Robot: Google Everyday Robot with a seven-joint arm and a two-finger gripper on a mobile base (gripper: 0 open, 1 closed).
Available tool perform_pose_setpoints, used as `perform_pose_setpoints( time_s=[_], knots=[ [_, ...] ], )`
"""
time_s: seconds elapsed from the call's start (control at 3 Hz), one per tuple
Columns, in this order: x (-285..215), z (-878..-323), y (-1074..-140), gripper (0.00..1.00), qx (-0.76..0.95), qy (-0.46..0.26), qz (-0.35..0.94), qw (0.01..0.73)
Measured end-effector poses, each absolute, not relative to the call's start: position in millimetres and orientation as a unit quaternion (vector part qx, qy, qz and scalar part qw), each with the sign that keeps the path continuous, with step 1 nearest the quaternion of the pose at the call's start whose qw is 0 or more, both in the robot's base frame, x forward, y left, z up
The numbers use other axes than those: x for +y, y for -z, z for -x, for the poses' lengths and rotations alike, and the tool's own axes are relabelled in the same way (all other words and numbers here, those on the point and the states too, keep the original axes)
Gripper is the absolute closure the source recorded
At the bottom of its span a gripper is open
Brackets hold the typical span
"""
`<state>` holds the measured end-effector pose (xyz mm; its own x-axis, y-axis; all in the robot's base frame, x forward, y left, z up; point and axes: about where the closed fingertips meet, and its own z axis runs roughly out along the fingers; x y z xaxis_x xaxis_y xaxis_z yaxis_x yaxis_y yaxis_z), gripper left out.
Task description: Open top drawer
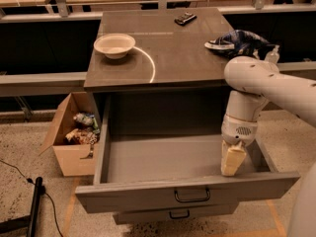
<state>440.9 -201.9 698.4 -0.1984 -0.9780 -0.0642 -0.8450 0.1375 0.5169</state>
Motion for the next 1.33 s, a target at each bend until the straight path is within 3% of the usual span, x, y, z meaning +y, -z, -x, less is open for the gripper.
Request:
perform_pose_setpoints(
  time_s=[0.67, 1.0, 1.33],
  knots=[
    [-217.9, -419.6, -711.2, 1.00, -0.759, 0.216, -0.594, 0.157],
    [-238.6, -439.3, -732.7, 1.00, -0.792, 0.170, -0.579, 0.095],
    [-237.4, -443.6, -731.0, 0.83, -0.793, 0.166, -0.579, 0.087]
  ],
)
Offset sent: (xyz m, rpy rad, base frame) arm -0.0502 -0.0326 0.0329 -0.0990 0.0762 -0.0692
